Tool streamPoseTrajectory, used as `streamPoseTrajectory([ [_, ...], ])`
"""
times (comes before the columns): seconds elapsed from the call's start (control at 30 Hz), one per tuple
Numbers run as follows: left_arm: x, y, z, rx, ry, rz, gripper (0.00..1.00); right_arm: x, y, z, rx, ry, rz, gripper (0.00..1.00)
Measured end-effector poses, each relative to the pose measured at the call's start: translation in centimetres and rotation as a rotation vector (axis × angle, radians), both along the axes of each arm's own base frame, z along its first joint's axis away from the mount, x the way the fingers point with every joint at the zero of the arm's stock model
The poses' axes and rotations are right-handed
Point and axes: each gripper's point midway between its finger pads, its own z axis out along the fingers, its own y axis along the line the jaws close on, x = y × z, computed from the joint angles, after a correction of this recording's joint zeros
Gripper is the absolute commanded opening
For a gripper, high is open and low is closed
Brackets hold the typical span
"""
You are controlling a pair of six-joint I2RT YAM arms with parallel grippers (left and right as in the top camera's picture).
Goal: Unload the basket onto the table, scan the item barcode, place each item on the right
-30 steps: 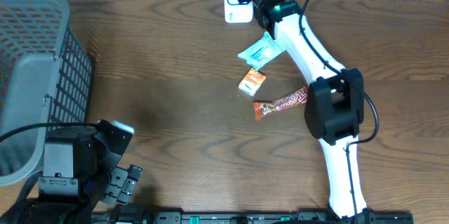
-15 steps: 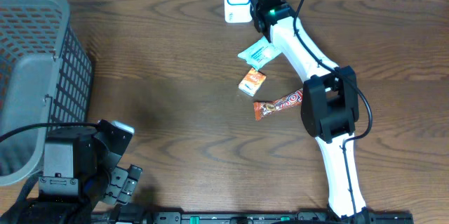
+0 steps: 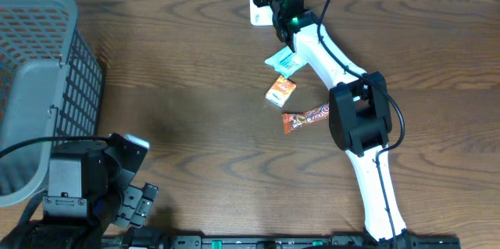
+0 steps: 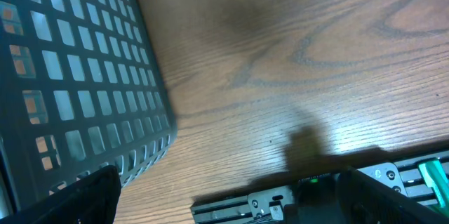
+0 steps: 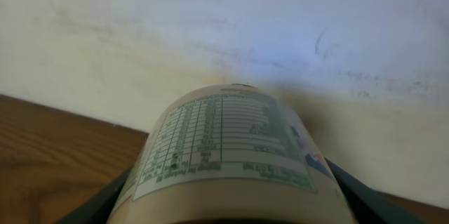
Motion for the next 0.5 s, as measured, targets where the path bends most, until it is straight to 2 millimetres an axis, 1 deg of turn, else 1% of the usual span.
streamPoseTrajectory([
  [0.1, 0.0, 0.0, 0.0, 0.0, 0.001, 0.0, 0.98, -0.7, -0.3, -1.2, -0.027, 0.064, 0.0, 0.48],
  [0.17, 0.0, 0.0, 0.0, 0.0, 0.001, 0.0, 0.98, -1.7, -0.7, -1.7, -0.055, 0.127, 0.0, 0.47],
  [0.2, 0.0, 0.0, 0.0, 0.0, 0.001, 0.0, 0.98, -2.2, -1.0, -1.7, -0.07, 0.158, -0.001, 0.47],
  [0.27, 0.0, 0.0, 0.0, 0.0, 0.001, 0.0, 0.98, -3.8, -1.9, -0.9, -0.101, 0.228, -0.006, 0.46],
  [0.33, 0.0, 0.0, 0.0, 0.0, 0.0, 0.0, 0.98, -5.8, -3.2, 1.0, -0.129, 0.287, -0.017, 0.43],
  [0.4, 0.0, 0.0, 0.0, 0.0, 0.001, 0.0, 0.98, -8.2, -5.3, 3.5, -0.156, 0.349, -0.044, 0.42],
  [0.47, 0.0, 0.0, 0.0, 0.001, 0.0, 0.0, 0.98, -10.7, -8.2, 6.2, -0.166, 0.405, -0.089, 0.41],
  [0.5, 0.0, 0.0, 0.0, 0.0, 0.001, 0.0, 0.98, -11.8, -9.6, 7.0, -0.169, 0.439, -0.112, 0.42],
])
